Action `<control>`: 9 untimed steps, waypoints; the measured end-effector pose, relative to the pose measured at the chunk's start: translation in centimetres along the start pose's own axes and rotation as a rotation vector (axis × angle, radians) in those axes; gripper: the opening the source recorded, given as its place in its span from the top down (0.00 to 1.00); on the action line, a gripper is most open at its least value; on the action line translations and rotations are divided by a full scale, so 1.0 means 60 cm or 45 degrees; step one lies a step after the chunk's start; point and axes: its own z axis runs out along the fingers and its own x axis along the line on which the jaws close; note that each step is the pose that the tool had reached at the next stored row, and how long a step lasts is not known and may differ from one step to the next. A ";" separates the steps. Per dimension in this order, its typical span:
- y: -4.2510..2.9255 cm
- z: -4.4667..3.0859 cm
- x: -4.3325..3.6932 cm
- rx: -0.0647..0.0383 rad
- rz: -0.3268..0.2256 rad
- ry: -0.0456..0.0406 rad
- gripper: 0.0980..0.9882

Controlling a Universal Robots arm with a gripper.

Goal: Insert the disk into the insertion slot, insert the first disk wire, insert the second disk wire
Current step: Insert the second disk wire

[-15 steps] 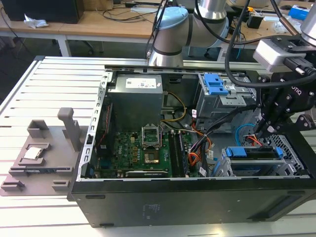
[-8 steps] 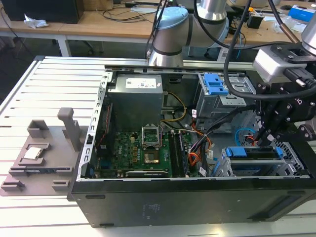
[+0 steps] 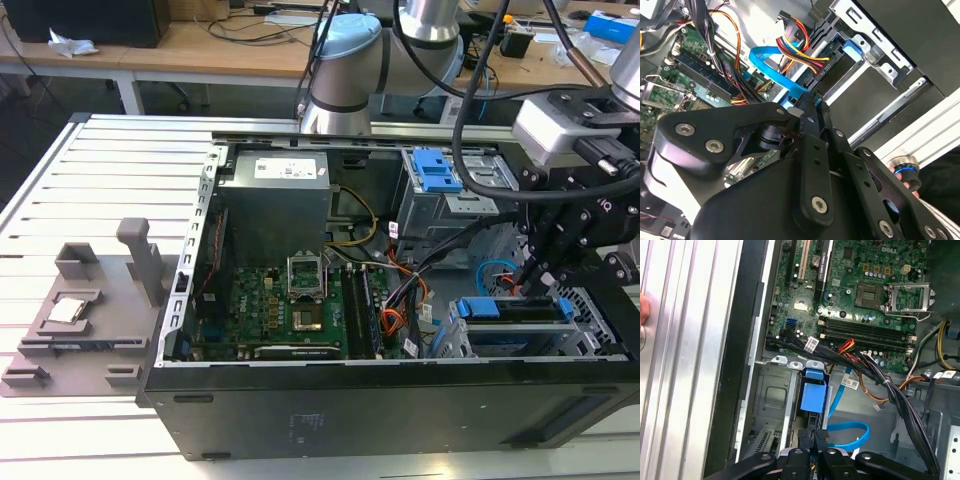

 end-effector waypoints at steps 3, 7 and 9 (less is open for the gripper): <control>0.000 0.000 0.000 -0.002 0.085 -0.003 0.93; 0.000 0.002 0.000 -0.002 0.085 -0.003 0.93; 0.000 0.005 0.000 -0.002 0.085 -0.003 0.93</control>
